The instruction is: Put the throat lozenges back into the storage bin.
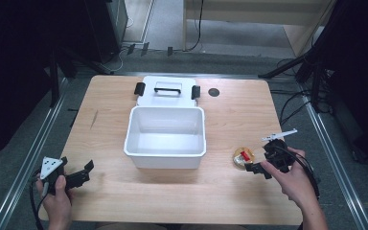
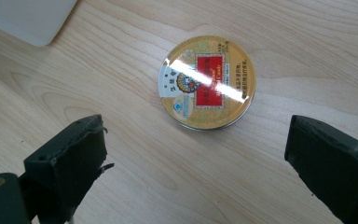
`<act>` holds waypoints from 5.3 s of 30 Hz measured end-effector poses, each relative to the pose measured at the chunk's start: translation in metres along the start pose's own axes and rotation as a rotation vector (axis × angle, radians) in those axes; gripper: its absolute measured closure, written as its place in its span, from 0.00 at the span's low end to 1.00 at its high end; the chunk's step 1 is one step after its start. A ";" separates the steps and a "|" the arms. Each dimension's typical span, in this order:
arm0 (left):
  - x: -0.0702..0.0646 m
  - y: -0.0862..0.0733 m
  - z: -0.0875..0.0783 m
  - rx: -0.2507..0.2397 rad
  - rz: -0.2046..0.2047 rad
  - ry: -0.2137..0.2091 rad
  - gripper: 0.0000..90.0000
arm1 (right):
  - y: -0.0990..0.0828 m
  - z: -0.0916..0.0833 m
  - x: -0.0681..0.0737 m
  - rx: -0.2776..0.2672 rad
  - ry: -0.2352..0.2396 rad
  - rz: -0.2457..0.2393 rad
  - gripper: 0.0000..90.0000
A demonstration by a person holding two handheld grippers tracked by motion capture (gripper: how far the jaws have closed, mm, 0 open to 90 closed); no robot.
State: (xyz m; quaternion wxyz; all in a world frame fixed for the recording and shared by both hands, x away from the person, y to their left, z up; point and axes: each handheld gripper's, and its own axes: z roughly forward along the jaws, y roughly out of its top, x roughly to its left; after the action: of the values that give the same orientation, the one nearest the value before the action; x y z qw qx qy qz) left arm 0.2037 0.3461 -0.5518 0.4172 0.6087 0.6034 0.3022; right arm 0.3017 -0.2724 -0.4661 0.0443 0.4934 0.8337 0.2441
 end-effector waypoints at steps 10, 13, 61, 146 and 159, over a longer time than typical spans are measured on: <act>0.000 0.000 0.000 0.003 0.000 -0.001 0.00 | 0.022 0.015 0.007 0.108 -0.044 -0.010 0.05; 0.000 0.000 0.000 0.004 0.002 -0.005 0.00 | 0.027 0.019 0.008 0.136 -0.063 -0.013 0.05; 0.000 0.000 0.001 0.011 0.002 -0.007 0.00 | 0.051 0.075 0.015 0.343 -0.220 -0.007 0.21; 0.001 0.001 0.002 0.019 -0.005 -0.016 0.00 | 0.149 -0.003 0.086 0.249 -0.176 -0.260 0.23; 0.001 0.001 0.002 0.021 -0.011 -0.020 0.00 | 0.161 -0.005 0.101 0.249 -0.173 -0.298 0.23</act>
State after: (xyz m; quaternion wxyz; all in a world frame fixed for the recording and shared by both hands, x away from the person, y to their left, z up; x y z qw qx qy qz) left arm 0.2060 0.3472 -0.5521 0.4186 0.6124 0.6059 0.2876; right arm 0.3776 -0.1250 -0.3719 0.0899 0.3857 0.9142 0.0865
